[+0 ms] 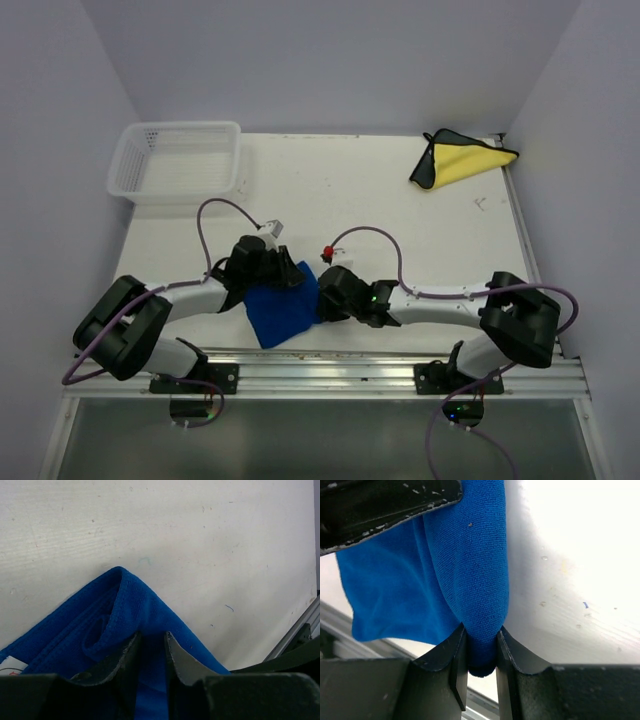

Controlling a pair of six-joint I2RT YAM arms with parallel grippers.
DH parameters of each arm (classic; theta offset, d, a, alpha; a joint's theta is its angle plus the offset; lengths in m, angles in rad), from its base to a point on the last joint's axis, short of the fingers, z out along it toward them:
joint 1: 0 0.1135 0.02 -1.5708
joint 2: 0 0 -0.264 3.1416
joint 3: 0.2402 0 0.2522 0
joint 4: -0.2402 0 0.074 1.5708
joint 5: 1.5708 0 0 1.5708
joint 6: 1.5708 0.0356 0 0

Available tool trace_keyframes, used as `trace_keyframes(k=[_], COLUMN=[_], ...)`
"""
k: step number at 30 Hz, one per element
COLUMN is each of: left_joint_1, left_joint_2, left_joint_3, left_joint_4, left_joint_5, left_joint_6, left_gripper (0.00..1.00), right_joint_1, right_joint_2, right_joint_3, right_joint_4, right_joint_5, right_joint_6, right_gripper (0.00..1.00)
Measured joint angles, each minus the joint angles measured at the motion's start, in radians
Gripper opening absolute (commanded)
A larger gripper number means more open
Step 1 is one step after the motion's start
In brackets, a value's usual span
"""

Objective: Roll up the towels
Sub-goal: Roll the towel

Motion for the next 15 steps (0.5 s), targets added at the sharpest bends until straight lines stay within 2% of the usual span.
trace_keyframes(k=[4,15], left_joint_1=[0.000,0.001], left_joint_2=[0.000,-0.002], left_joint_3=[0.053,0.144], left_joint_4=[-0.066,-0.157], left_joint_5=[-0.006,-0.033], left_joint_6=[0.006,0.022], left_gripper=[0.35,0.39], right_joint_1=[0.050,0.122], right_joint_2=[0.040,0.136], right_joint_3=[0.084,0.195], right_joint_4=[-0.114,-0.280], right_joint_5=[0.124,0.315], right_joint_6=[-0.034,-0.091], right_gripper=[0.11,0.11])
